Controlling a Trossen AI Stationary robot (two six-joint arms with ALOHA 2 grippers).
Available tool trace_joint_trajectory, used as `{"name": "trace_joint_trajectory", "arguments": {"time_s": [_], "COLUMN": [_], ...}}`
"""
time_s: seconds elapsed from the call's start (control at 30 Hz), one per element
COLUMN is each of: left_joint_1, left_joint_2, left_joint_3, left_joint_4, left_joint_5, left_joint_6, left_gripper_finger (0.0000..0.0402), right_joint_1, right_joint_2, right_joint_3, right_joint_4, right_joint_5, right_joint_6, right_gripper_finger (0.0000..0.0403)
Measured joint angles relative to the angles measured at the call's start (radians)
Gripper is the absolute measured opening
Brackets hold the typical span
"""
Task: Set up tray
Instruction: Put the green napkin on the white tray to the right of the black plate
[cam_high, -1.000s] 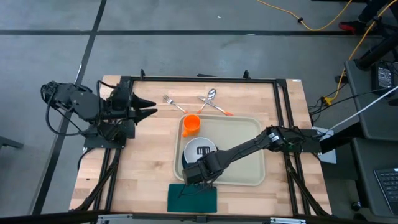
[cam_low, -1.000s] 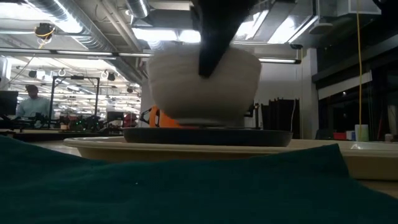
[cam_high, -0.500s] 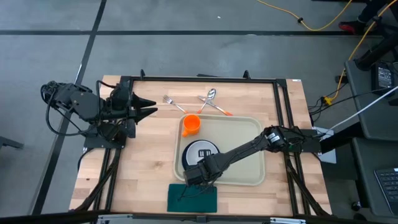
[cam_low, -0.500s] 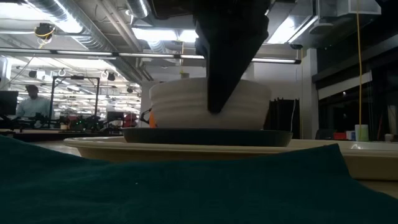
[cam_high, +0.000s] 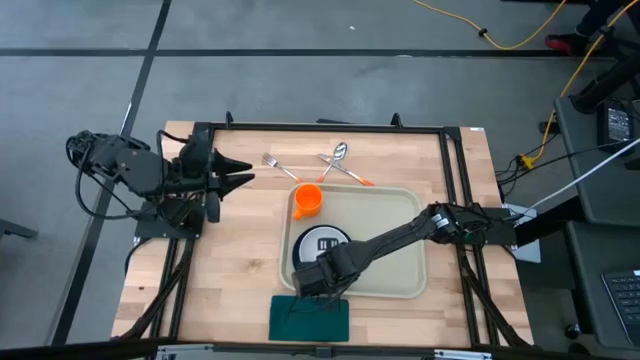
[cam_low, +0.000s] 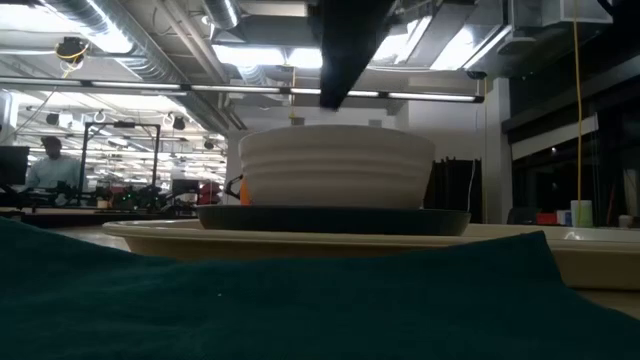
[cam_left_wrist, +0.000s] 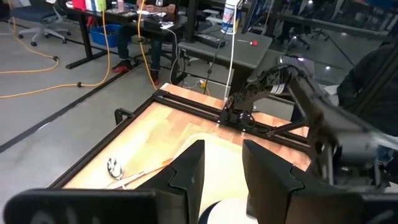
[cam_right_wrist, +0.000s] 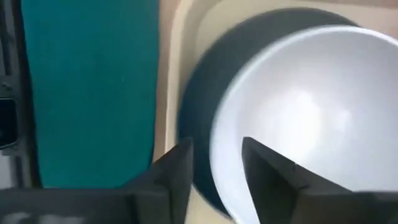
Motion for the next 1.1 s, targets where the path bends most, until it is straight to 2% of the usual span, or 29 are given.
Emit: {"name": "trace_joint_trajectory", "arguments": {"time_s": [0.1,0.33,0.43,0.6,0.77,0.93,1.1], "left_joint_1": [0.0,0.0,0.0,0.0,0.0,0.0,0.0], "left_joint_2": [0.001,-0.001,-0.001,-0.001,-0.009,-0.027,-0.051], "left_joint_3": [0.0,0.0,0.0,0.0,0.0,0.0,0.0], "left_joint_4": [0.0,0.0,-0.002,-0.007,-0.007,-0.007,-0.007], "left_joint_5": [0.002,0.009,0.028,0.065,0.166,0.343,0.453], "left_joint_6": [-0.001,-0.007,0.013,0.025,0.071,0.119,0.166], "left_gripper_finger": [0.0102,0.0102,0.0102,0.0102,0.0102,0.0102,0.0102], "right_joint_1": [0.0,0.063,0.119,0.18,0.199,0.2,0.211], "right_joint_2": [-0.006,-0.137,-0.141,-0.124,-0.089,-0.037,0.027], "right_joint_3": [0.081,0.024,0.024,0.023,0.022,0.022,0.022], "right_joint_4": [-0.102,-0.188,-0.188,-0.168,-0.121,-0.107,-0.078], "right_joint_5": [0.035,0.134,0.204,0.221,0.221,0.217,0.145], "right_joint_6": [0.097,0.462,0.607,0.825,1.047,1.268,1.431], "right_gripper_finger": [0.0168,0.0186,0.0187,0.0187,0.0187,0.0187,0.0204]}}
